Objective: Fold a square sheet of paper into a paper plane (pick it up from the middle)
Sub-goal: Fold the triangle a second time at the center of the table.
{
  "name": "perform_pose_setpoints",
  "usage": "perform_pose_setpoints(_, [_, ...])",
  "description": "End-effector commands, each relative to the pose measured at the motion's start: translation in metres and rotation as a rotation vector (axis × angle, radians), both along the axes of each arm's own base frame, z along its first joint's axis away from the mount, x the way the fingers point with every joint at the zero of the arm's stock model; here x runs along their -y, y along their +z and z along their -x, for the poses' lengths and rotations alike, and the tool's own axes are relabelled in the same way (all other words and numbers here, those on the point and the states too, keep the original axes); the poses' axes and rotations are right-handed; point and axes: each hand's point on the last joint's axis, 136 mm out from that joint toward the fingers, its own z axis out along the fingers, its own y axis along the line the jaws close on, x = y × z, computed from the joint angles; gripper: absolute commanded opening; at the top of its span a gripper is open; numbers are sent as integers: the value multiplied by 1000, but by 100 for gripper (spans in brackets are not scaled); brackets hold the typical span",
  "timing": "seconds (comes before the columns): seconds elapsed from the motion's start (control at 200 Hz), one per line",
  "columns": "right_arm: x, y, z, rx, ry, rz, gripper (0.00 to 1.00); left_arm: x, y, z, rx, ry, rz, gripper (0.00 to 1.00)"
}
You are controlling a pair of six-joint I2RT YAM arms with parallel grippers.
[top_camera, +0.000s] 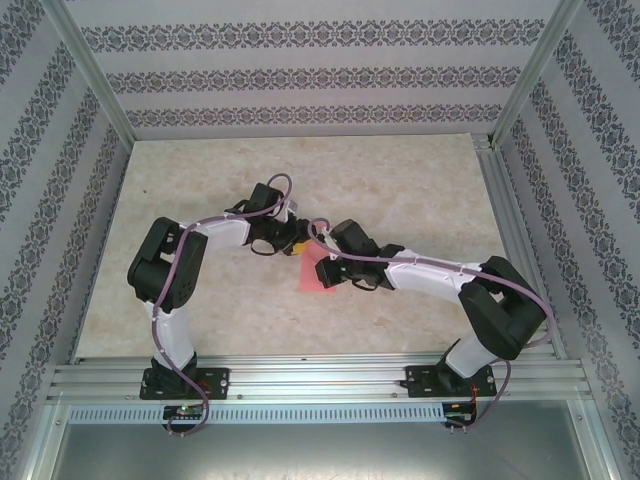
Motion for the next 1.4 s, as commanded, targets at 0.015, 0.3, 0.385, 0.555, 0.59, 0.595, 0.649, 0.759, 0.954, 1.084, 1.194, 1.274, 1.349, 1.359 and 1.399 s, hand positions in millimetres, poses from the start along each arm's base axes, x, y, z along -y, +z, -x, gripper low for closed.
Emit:
perform_pose_setpoints(0.015, [-2, 3, -1, -44, 12, -103, 0, -6, 23, -2, 91, -1, -54, 49])
perform_pose_setpoints(0.3, [8, -12, -13, -117, 0, -163, 2, -11, 28, 5, 121, -8, -80, 35])
perform_pose_setpoints(0.385, [9, -18, -16, -137, 1, -166, 3, -10, 28, 9, 123, -25, -88, 30])
perform_pose_setpoints(0.555, [14, -24, -23, -164, -6, -182, 3, -8, 24, 15, 118, -37, -94, 26])
perform_pose_setpoints(0.59, [15, -24, -24, -166, -3, -188, 3, -7, 24, 16, 118, -40, -94, 26])
perform_pose_setpoints(0.595, [15, -24, -24, -166, -2, -189, 3, -6, 23, 17, 117, -41, -95, 26])
perform_pose_setpoints(0.649, [17, -23, -26, -167, -1, -195, 3, -5, 23, 18, 118, -47, -95, 25])
perform_pose_setpoints(0.759, [19, -23, -28, -180, 10, -214, 3, -1, 21, 22, 118, -63, -97, 25])
perform_pose_setpoints(0.954, [22, -28, -33, -202, 29, -207, 5, 3, 12, 31, 104, -94, -125, 23])
perform_pose_setpoints(1.084, [24, -32, -37, -219, 33, -207, 5, 5, 7, 35, 99, -103, -141, 22])
perform_pose_setpoints(1.194, [25, -32, -39, -227, 51, -197, 5, 7, 5, 38, 99, -109, -143, 22])
perform_pose_setpoints(1.274, [24, -32, -41, -228, 66, -200, 5, 9, 6, 40, 103, -116, -142, 22])
perform_pose_setpoints(1.349, [24, -32, -44, -225, 73, -186, 5, 12, 5, 43, 104, -129, -139, 22])
perform_pose_setpoints(1.359, [24, -33, -44, -225, 75, -187, 5, 12, 6, 43, 104, -131, -139, 22])
perform_pose_setpoints(1.399, [24, -32, -45, -226, 84, -191, 5, 14, 5, 46, 104, -139, -137, 22])
